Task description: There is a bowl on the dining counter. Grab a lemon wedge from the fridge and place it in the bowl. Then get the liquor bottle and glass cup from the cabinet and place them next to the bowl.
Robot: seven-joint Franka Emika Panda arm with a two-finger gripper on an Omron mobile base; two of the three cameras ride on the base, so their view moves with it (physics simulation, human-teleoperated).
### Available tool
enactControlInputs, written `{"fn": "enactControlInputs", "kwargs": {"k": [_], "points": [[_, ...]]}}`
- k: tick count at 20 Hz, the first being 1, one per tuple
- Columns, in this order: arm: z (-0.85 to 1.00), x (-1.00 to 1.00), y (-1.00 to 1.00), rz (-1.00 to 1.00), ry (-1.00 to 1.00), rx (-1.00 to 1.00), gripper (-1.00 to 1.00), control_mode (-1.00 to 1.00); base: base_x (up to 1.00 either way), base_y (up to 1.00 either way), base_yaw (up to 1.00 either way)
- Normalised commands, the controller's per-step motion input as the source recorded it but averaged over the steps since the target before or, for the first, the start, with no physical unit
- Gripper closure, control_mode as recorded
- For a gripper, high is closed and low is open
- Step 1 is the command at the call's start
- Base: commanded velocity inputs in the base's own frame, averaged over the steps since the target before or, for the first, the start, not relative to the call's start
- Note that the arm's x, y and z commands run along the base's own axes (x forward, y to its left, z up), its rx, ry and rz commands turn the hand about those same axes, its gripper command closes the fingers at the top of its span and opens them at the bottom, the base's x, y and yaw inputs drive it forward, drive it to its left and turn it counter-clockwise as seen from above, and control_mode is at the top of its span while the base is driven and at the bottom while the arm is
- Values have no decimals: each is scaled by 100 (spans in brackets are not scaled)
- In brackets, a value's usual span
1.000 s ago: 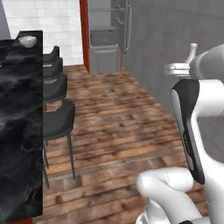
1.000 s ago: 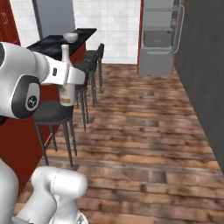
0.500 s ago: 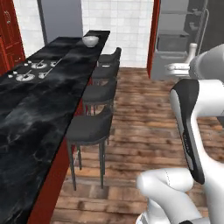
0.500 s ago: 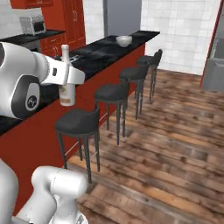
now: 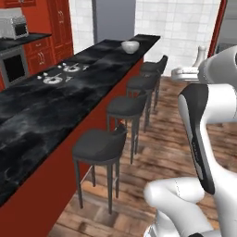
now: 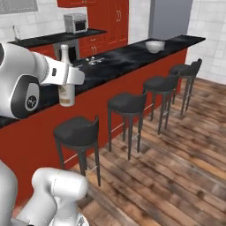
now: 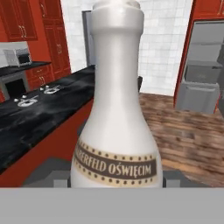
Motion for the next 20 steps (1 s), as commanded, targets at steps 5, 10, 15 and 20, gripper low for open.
{"fn": "enactControlInputs", "kwargs": {"k": [5, 10, 15, 20], "points": [[0, 0, 0, 0, 0, 0, 100, 100, 44, -95, 36], [0, 0, 0, 0, 0, 0, 100, 100, 54, -95, 41], [0, 0, 0, 0, 0, 0, 100, 100, 59, -93, 42], [0, 0, 0, 0, 0, 0, 100, 100, 52, -95, 43]]}}
